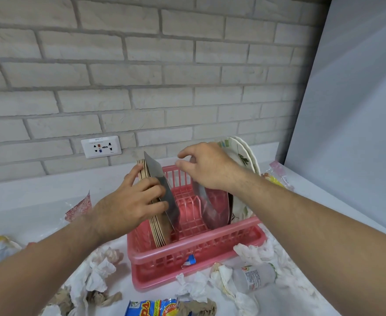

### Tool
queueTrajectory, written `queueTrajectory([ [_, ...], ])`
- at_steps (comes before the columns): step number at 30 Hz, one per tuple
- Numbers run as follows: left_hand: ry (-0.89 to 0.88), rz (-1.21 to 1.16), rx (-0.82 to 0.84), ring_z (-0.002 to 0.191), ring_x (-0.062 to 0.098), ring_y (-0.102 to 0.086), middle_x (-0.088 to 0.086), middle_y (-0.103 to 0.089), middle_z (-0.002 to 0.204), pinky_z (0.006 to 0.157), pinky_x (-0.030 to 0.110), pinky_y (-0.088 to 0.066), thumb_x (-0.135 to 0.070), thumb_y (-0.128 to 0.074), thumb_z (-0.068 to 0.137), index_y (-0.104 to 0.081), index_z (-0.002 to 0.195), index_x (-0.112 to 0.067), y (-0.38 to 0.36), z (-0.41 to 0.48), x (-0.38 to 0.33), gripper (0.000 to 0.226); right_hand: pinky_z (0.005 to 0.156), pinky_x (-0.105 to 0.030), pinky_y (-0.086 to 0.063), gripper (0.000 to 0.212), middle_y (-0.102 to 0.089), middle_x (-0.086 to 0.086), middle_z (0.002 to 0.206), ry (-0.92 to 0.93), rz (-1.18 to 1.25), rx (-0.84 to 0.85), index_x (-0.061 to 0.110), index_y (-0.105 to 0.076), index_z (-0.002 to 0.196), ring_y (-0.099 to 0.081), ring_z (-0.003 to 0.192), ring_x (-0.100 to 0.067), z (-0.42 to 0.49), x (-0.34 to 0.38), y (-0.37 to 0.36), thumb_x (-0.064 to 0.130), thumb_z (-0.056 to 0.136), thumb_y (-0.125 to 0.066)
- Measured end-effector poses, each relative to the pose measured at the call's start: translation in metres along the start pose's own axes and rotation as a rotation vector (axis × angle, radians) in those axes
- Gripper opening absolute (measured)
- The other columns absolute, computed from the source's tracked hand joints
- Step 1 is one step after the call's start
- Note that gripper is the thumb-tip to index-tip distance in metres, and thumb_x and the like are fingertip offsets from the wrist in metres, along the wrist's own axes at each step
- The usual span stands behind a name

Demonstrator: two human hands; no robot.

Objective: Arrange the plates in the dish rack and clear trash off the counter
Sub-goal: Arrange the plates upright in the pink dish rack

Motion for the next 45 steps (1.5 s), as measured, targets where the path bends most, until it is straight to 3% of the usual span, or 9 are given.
queueTrajectory([
  [3,-0.023,0.007,-0.029,0.106,0.026,-0.055,0.003,-0.06,0.101,0.101,0.066,-0.031,-0.002,-0.074,0.072,-0.063,0.1,-0.021,0.0,0.001,-0.005,0.036,0.088,-0.026,-0.05,0.03,-0.071,0.005,0.108,-0.026,0.253,0.021,0.025,-0.071,0.111,-0.064,0.096,-0.008,0.01,0.01,-0.019,0.045,0.094,-0.058],
  [7,-0.017,-0.006,-0.062,0.106,0.026,-0.055,0.005,-0.057,0.1,0.103,0.065,-0.03,-0.001,-0.063,0.081,-0.063,0.102,-0.021,-0.001,-0.003,-0.003,0.029,0.092,-0.035,-0.052,0.031,-0.07,0.005,0.108,-0.087,0.42,0.119,0.025,-0.071,0.109,-0.064,0.099,-0.012,0.024,0.017,-0.057,0.047,0.094,-0.055],
  [13,-0.012,0.003,-0.043,0.105,0.026,-0.057,0.002,-0.058,0.094,0.104,0.063,-0.031,-0.008,-0.043,0.092,-0.064,0.106,-0.022,-0.001,-0.007,-0.001,0.029,0.092,-0.038,-0.054,0.038,-0.066,0.0,0.117,-0.115,0.427,0.144,0.026,-0.064,0.121,-0.064,0.101,-0.016,0.038,0.016,-0.07,0.049,0.091,-0.059],
  [20,-0.036,0.014,-0.034,0.113,0.026,-0.055,-0.001,-0.065,0.106,0.107,0.062,-0.028,-0.009,-0.044,0.093,-0.065,0.106,-0.021,-0.001,-0.011,0.0,0.027,0.093,-0.033,-0.051,0.032,-0.065,-0.002,0.119,-0.041,0.276,0.216,0.023,-0.063,0.124,-0.062,0.103,-0.017,0.041,0.027,-0.065,0.037,0.097,-0.052],
  [29,-0.039,0.021,-0.021,0.102,0.023,-0.058,0.002,-0.063,0.106,0.106,0.061,-0.028,-0.005,-0.044,0.093,-0.065,0.104,-0.02,-0.002,-0.011,0.001,0.029,0.053,-0.028,-0.046,0.021,-0.06,-0.006,0.083,0.002,-0.24,0.204,0.011,-0.058,0.08,-0.059,0.068,-0.019,0.05,0.033,-0.044,0.018,0.095,-0.046],
  [33,-0.007,0.017,-0.02,0.1,0.024,-0.058,0.005,-0.061,0.102,0.106,0.061,-0.029,-0.003,-0.042,0.091,-0.065,0.102,-0.02,-0.002,-0.011,0.002,0.031,0.061,-0.031,-0.046,0.02,-0.06,-0.009,0.1,-0.024,-0.332,0.126,0.007,-0.055,0.113,-0.055,0.078,-0.022,0.051,0.035,-0.049,0.008,0.093,-0.052],
  [37,0.024,0.025,-0.051,0.096,0.024,-0.059,0.006,-0.06,0.095,0.107,0.06,-0.029,-0.001,-0.038,0.094,-0.065,0.099,-0.016,0.0,-0.012,0.002,0.031,0.06,-0.03,-0.046,0.029,-0.059,-0.004,0.095,-0.022,-0.453,0.113,0.008,-0.058,0.112,-0.056,0.075,-0.022,0.051,0.045,-0.042,0.005,0.085,-0.067],
  [41,0.061,0.037,-0.07,0.093,0.024,-0.059,0.006,-0.058,0.092,0.107,0.058,-0.03,0.004,-0.034,0.093,-0.061,0.1,-0.012,0.001,-0.012,0.003,0.033,0.065,-0.031,-0.046,0.036,-0.063,-0.011,0.106,-0.048,-0.518,-0.01,0.004,-0.056,0.12,-0.065,0.094,-0.03,0.048,0.044,0.016,-0.003,0.085,-0.063],
  [45,0.066,0.018,-0.092,0.093,0.024,-0.058,0.007,-0.057,0.094,0.104,0.055,-0.036,0.009,-0.036,0.089,-0.058,0.096,-0.01,0.002,-0.012,0.008,0.029,0.047,-0.03,-0.035,0.048,-0.055,-0.008,0.089,-0.024,-0.557,-0.065,0.004,-0.049,0.125,-0.054,0.071,-0.025,0.039,0.037,0.038,-0.012,0.08,-0.056],
])
Point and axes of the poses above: each hand's wrist, its own z-axis towards the middle knuckle, its own y-axis out of the back of the hand, x = y × z, the point moved 7 cm from there along z, towards the middle knuckle
